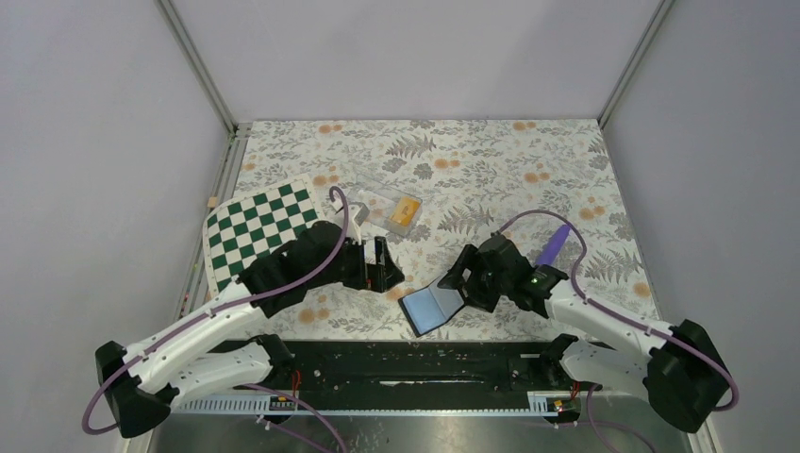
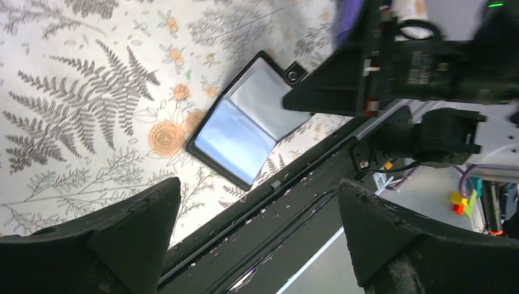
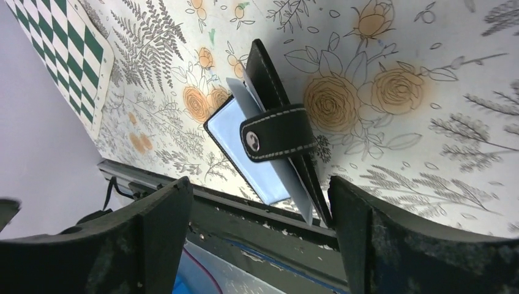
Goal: Put the credit cards into the card holder
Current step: Open the card holder at the center of the board, then move the storage box to the center of the board.
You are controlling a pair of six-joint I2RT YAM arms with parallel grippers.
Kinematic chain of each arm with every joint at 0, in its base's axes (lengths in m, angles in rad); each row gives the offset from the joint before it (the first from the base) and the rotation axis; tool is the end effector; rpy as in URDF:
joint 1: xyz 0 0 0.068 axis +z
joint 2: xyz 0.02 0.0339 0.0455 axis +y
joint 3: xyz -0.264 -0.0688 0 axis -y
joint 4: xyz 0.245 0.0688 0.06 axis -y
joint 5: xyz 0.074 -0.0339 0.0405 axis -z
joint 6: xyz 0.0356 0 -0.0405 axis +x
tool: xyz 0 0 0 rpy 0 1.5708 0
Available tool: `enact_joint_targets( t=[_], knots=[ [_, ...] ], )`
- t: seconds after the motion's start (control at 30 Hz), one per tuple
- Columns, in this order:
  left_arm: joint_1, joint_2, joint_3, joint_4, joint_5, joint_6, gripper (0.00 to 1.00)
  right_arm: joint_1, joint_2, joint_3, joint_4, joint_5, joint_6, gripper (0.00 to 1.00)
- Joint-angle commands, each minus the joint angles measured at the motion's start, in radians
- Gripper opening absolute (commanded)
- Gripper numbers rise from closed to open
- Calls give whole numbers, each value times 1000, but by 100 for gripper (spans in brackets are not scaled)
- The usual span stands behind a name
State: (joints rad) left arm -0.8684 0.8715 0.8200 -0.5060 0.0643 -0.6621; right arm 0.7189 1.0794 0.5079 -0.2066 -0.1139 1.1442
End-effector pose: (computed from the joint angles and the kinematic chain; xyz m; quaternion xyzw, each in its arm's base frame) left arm 0.1215 -0.1471 0.3049 0.1055 0.8677 -0.3562 0.3303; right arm 0.1568 0.1426 0.1874 0.1729 0.9049 0.3406 0.1878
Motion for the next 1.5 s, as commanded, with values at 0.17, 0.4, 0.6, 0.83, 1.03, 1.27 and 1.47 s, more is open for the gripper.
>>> enact_joint_targets(
  t=[0.17,0.4,0.6,0.83,1.03,1.27,1.47],
  knots=[
    [12,105,21,-73,74,-74,99,6,-44,198,-364,109,-266,89],
    [33,139,-157,119,211,-251,98,11,89,321,-371,-19,-461,68],
    [46,198,-277,252,258,-379,96,11,267,356,-357,-117,-414,48],
    [45,351,-321,433,285,-443,88,11,263,289,-339,-57,-331,44],
    [45,516,-269,487,293,-417,75,11,236,248,-338,-49,-298,43],
    [45,644,-169,448,258,-344,61,-12,159,231,-341,-38,-283,43],
    [45,762,1,311,216,-186,57,-64,93,234,-364,-41,-311,47]
  ],
)
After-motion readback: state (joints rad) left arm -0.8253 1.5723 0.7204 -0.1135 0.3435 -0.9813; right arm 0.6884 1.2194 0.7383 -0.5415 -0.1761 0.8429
